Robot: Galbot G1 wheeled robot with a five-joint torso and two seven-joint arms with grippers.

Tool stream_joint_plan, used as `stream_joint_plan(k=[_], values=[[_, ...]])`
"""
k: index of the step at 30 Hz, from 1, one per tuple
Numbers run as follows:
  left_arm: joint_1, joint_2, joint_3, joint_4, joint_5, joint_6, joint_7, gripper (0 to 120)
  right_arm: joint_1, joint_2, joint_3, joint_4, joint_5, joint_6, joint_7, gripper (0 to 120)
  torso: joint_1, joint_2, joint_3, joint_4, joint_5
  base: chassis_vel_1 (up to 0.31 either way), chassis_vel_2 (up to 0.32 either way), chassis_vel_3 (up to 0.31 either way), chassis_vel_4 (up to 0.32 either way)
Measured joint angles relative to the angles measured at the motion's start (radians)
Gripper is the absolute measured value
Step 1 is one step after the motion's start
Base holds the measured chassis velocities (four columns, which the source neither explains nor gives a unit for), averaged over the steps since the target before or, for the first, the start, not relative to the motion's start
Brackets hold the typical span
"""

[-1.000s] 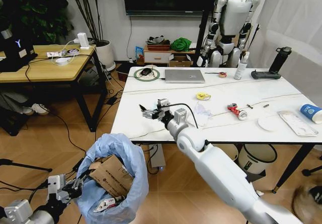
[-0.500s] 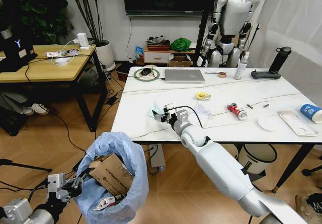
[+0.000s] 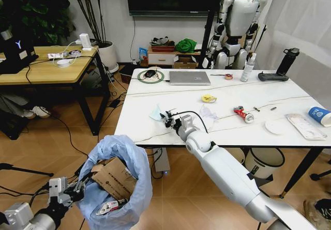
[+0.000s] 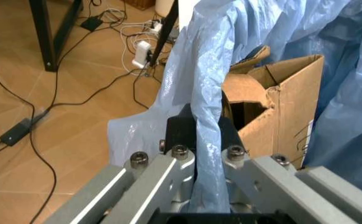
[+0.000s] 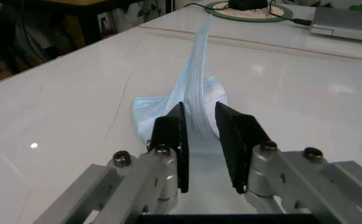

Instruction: Pick up the trash bin and place the trash from the table into it.

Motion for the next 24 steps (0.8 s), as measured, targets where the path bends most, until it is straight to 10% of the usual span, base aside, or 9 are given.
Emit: stream_joint_plan(k=[12,24], values=[[-0.009,0.0,0.007,0.005,-0.003,0.002,-0.003,0,-0.018,-0.025,0.021,0.08,0.076,0.096,-0.05,0,0.0,0.0,0.0,0.0001,0.0001,0.0,0.0,0.0,0.0],[-0.009,0.005,0.004,0.005,-0.01,0.004,-0.005,0,-0.039,-0.186,-0.134,0.578,0.439,0.214,-0.142,0,0.0,0.0,0.0,0.0,0.0,0.0,0.0,0.0,0.0]])
